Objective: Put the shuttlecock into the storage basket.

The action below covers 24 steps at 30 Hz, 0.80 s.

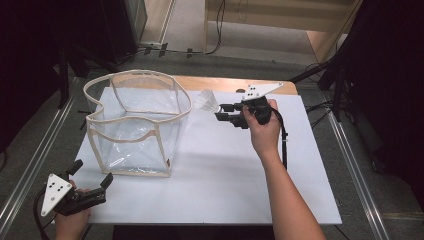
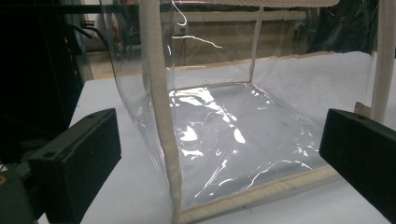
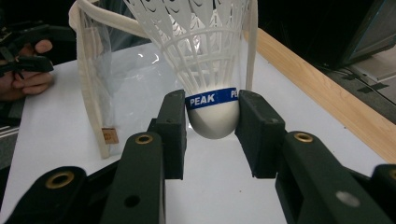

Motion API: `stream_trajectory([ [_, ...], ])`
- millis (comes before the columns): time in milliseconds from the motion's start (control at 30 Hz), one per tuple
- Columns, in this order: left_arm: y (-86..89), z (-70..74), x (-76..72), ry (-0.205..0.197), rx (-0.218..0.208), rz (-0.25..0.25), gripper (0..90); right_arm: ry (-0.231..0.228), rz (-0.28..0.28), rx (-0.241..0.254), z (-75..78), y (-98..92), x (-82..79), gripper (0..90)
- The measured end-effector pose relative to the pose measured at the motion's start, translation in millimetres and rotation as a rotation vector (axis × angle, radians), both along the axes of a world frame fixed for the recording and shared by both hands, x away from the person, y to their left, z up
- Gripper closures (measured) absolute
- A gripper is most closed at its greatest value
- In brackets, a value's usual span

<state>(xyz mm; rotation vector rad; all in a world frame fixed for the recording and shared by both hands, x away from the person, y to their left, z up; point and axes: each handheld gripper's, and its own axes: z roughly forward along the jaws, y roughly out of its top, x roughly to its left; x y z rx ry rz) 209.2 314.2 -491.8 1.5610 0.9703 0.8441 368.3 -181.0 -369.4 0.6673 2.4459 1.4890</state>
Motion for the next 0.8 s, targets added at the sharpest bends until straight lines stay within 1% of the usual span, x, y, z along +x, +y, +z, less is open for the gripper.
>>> stream_trajectory([
  [33, -0.1, 0.0, 0.0, 0.000, 0.000, -0.001, 0.0, 0.002, -0.002, 0.007, 0.5, 0.9, 0.5, 61.3],
  [133, -0.1, 0.1, 0.1, 0.001, -0.002, 0.000, 0.0, 0.005, 0.000, 0.000, 4.1, 2.4, 1.5, 61.3],
  [233, -0.1, 0.0, 0.0, 0.000, -0.002, -0.003, 0.0, -0.008, -0.003, -0.007, 8.5, 4.3, 0.4, 61.3],
  [367, -1.2, -0.2, -0.1, 0.000, 0.002, -0.001, 0.0, -0.015, -0.002, 0.007, 12.7, 7.8, -1.4, 61.3],
  [800, -0.4, 0.0, 0.2, 0.001, 0.000, -0.004, 0.0, -0.025, 0.004, 0.031, 25.3, 15.1, 3.5, 61.3],
])
